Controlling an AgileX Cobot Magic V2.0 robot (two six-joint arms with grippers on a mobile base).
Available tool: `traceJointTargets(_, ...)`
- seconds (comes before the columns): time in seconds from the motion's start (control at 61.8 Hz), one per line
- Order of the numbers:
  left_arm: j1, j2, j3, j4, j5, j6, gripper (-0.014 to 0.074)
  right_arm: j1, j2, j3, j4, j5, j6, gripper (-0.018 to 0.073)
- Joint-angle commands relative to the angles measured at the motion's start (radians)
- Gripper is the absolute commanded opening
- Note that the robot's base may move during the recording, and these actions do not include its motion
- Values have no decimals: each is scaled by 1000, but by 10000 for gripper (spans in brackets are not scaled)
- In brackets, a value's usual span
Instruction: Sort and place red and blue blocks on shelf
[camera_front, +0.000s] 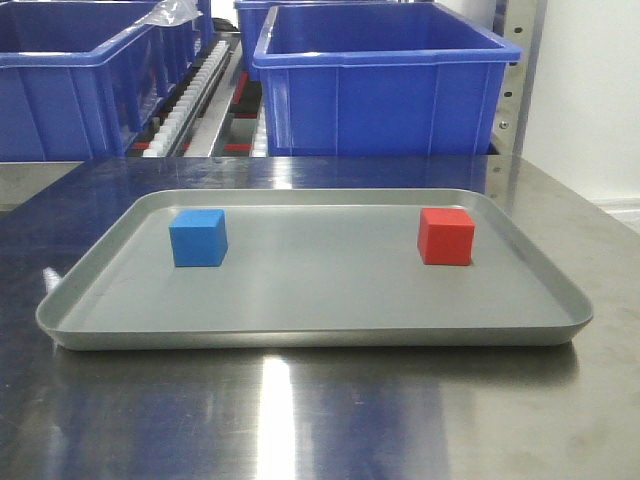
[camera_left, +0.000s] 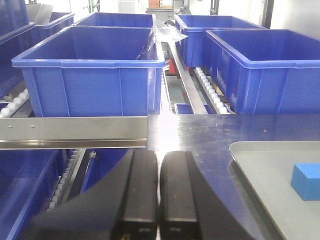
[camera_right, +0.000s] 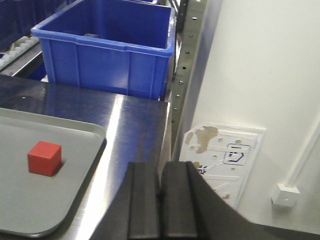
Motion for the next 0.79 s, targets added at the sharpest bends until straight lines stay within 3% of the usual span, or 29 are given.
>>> traceJointTargets(0.0, 0, -15, 25, -3, -85, -10, 124, -3, 66, -42, 51, -84, -36, 57)
traceJointTargets(0.259, 0, -15, 25, -3, -85, -10, 124, -3, 354, -138, 63, -84, -32, 57)
traceJointTargets(0.372, 0, -15, 25, -3, -85, -10, 124, 20, 487, -187, 44, -85, 27, 57)
traceJointTargets(0.631, 0, -15, 25, -3, -85, -10, 124, 228, 753, -299, -77, -54, 301, 57)
traceJointTargets(0.777, 0, -15, 25, -3, -85, -10, 124, 287, 923, -389, -182, 60, 499, 80)
